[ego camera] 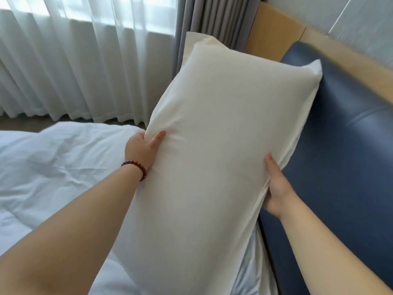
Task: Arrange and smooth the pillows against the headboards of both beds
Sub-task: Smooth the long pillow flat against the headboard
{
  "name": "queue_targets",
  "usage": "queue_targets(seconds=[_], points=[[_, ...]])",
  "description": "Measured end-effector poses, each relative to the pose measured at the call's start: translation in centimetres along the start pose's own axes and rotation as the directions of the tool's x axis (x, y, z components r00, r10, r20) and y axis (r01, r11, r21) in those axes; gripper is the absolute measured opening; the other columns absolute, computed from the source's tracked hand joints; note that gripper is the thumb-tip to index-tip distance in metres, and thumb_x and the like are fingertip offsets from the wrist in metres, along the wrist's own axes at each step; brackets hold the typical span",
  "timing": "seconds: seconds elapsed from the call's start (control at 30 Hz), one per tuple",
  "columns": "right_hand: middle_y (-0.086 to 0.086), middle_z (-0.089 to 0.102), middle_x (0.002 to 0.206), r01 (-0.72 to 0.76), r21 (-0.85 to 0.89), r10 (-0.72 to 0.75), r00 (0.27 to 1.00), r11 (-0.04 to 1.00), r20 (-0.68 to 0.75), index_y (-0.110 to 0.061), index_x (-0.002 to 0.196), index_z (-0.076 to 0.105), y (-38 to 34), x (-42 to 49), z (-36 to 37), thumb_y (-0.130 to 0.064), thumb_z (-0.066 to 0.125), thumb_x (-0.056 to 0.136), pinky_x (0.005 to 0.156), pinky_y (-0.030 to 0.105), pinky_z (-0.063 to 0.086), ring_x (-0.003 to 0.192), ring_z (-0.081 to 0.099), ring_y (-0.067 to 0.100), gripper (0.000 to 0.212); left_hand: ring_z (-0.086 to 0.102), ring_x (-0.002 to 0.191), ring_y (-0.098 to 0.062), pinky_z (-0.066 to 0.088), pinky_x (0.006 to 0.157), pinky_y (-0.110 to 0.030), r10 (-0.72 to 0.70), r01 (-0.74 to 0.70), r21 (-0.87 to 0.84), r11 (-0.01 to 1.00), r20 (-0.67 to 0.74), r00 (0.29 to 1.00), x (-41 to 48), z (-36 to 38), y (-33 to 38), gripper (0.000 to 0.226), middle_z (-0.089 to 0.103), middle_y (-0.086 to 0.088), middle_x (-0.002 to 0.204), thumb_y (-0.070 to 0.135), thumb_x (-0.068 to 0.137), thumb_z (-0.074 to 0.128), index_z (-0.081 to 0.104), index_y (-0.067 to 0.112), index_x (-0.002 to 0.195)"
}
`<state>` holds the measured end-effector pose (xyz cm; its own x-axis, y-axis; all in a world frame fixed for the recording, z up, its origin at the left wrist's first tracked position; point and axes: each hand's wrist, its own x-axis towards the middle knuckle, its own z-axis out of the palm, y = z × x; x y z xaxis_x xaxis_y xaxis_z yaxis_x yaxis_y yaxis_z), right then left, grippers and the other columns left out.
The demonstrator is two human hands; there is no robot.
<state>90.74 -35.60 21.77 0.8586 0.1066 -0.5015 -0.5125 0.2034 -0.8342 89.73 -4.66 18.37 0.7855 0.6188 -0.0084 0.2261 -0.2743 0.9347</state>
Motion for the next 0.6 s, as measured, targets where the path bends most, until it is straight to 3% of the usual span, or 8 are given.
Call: queue_targets(seconds=[0.13, 0.2, 0.27, 0.4, 0.5, 0.6], points=[[0.005, 0.076, 0.099, 0.106, 0.196, -0.097, 0.994, 0.975, -0.055, -0.019, 0.105, 0.068, -0.5, -3.1, 1.3, -0.052, 0.055, 0.09, 0.08, 0.04, 0.053, 0.084, 0.074, 0.019, 0.039, 0.052, 0.063, -0.014, 0.04, 0.057, -0.026, 0.092, -0.093, 0.033, 0.995, 0.024, 0.995, -0.7, -1.7, 0.7, 0.054, 0.057, -0.002, 0.069, 0.058, 0.087, 0.058, 0.056, 0.005, 0.076], [0.003, 0.076, 0.098, 0.156, 0.2, -0.134, 0.984, 0.967, -0.12, -0.019, 0.113, 0.066, -0.7, -4.4, 1.2, -0.05, 0.061, 0.085, 0.073, 0.038, 0.054, 0.085, 0.074, 0.018, 0.041, 0.046, 0.059, -0.016, 0.037, 0.056, -0.028, 0.136, -0.137, 0.047, 0.989, 0.03, 0.99, -1.1, -2.4, 0.8, 0.055, 0.05, -0.001, 0.064, 0.058, 0.089, 0.055, 0.049, 0.006, 0.071], [0.004, 0.075, 0.106, 0.181, 0.178, -0.157, 0.978, 0.967, -0.14, -0.02, 0.12, 0.064, -0.7, -5.7, 1.1, -0.05, 0.068, 0.076, 0.076, 0.038, 0.055, 0.092, 0.073, 0.019, 0.053, 0.042, 0.057, -0.016, 0.036, 0.054, -0.028, 0.163, -0.165, 0.051, 0.985, 0.051, 0.985, -1.2, -3.2, 1.2, 0.053, 0.045, 0.0, 0.061, 0.056, 0.09, 0.055, 0.045, 0.008, 0.068], [0.004, 0.074, 0.108, 0.23, 0.172, -0.206, 0.967, 0.958, -0.149, -0.017, 0.112, 0.068, -0.1, -8.0, 0.7, -0.034, 0.069, 0.082, 0.079, 0.039, 0.054, 0.092, 0.073, 0.019, 0.034, 0.04, 0.057, -0.016, 0.033, 0.054, -0.029, 0.193, -0.2, 0.046, 0.979, 0.125, 0.973, -0.5, -4.0, 2.9, 0.053, 0.042, 0.001, 0.062, 0.058, 0.089, 0.055, 0.04, 0.013, 0.066], [0.005, 0.072, 0.115, 0.289, 0.181, -0.239, 0.937, 0.94, -0.256, -0.013, 0.122, 0.064, 1.5, -8.8, 0.4, -0.032, 0.076, 0.074, 0.083, 0.039, 0.055, 0.104, 0.069, 0.022, 0.053, 0.039, 0.056, -0.013, 0.03, 0.052, -0.028, 0.225, -0.24, 0.069, 0.968, 0.177, 0.958, -0.2, -3.8, 4.2, 0.052, 0.042, 0.005, 0.06, 0.056, 0.09, 0.055, 0.037, 0.017, 0.061], [0.004, 0.073, 0.113, 0.345, 0.207, -0.255, 0.895, 0.915, -0.366, -0.012, 0.126, 0.061, 3.5, -9.8, 0.0, -0.034, 0.077, 0.069, 0.075, 0.035, 0.06, 0.1, 0.07, 0.021, 0.063, 0.042, 0.057, -0.009, 0.03, 0.052, -0.025, 0.253, -0.278, 0.071, 0.958, 0.246, 0.936, -0.4, -2.4, 4.7, 0.046, 0.044, 0.007, 0.06, 0.052, 0.092, 0.055, 0.04, 0.023, 0.061]])
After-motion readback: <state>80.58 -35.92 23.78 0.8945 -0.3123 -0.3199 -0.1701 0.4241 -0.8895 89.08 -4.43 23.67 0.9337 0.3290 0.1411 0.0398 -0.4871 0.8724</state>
